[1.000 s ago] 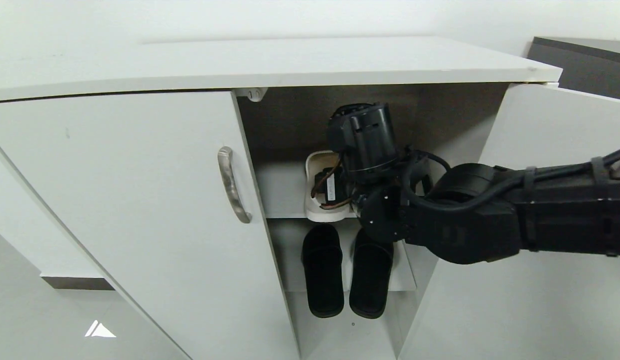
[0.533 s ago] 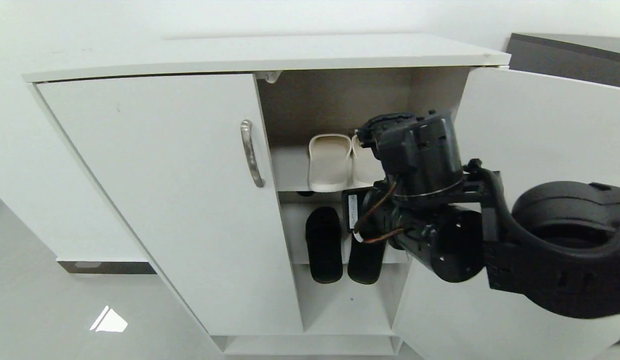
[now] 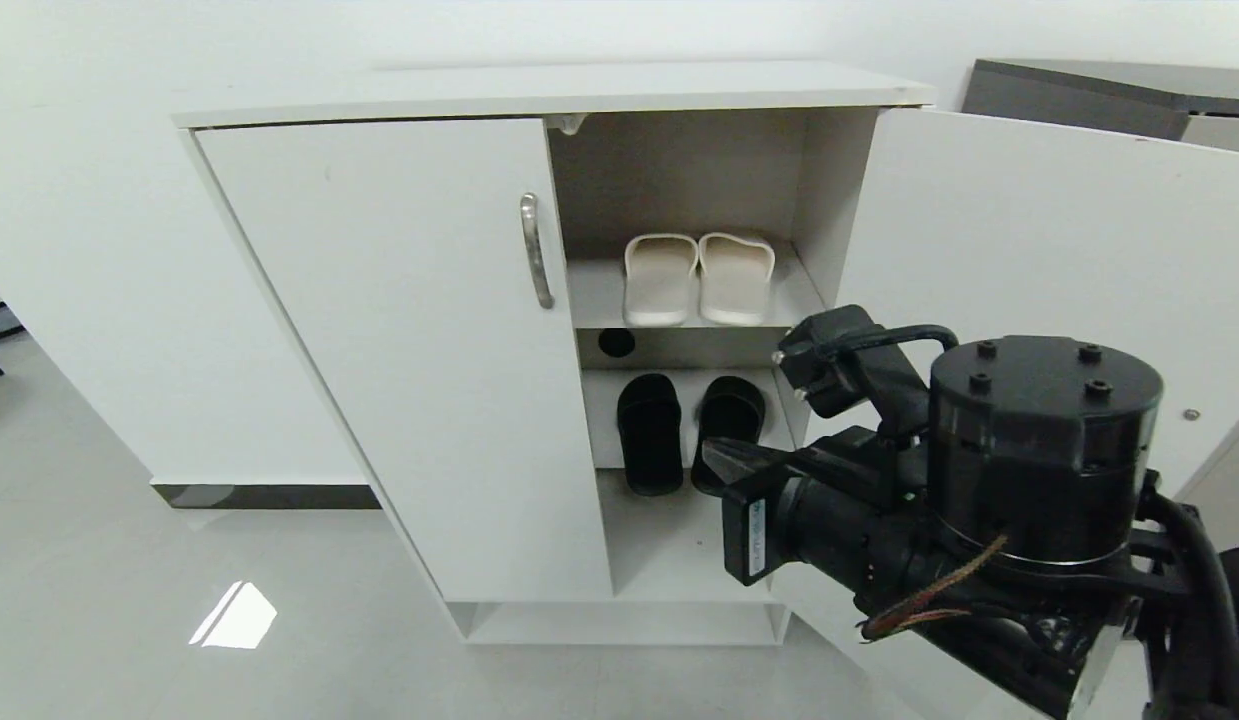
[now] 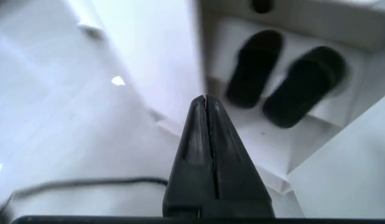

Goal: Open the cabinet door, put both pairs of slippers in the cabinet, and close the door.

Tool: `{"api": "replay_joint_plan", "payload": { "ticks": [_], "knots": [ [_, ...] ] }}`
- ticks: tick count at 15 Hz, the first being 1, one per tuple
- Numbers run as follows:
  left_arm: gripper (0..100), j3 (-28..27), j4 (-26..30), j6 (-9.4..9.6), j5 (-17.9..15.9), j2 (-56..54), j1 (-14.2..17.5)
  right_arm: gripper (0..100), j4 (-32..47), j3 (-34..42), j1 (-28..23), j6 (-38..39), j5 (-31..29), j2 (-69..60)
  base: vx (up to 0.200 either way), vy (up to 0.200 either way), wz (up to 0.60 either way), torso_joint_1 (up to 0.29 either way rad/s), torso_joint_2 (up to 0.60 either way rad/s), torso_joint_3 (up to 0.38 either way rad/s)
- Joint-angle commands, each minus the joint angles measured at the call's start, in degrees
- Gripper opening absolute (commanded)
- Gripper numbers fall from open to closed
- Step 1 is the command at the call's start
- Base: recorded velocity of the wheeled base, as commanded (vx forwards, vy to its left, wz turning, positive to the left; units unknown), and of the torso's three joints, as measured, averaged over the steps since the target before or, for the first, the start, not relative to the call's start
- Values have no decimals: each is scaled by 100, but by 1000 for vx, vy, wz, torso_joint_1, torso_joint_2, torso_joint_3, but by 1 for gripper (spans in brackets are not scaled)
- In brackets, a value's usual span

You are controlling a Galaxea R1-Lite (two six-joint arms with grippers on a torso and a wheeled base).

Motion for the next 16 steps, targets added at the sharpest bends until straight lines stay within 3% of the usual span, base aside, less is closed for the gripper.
{"api": "replay_joint_plan", "payload": {
  "ticks": [1, 3, 11, 16],
  "knots": [
    [0, 1, 2, -4, 1, 8, 0, 0, -60, 299, -22, -115, 87, -158, -200, 0, 0, -2, 2, 2],
    [0, 1, 2, -4, 1, 8, 0, 0, -77, 431, -22, -211, 87, -167, -200, 0, 0, -7, 2, 2],
    [0, 1, 2, 5, 1, 8, 0, 0, -86, 484, -22, -211, 96, -123, 0, 0, 0, 0, 0, 0],
    [0, 1, 2, -4, 1, 8, 0, 0, -86, 519, -22, -194, 122, -123, -200, 0, 0, 4, 2, 2]
  ]
}}
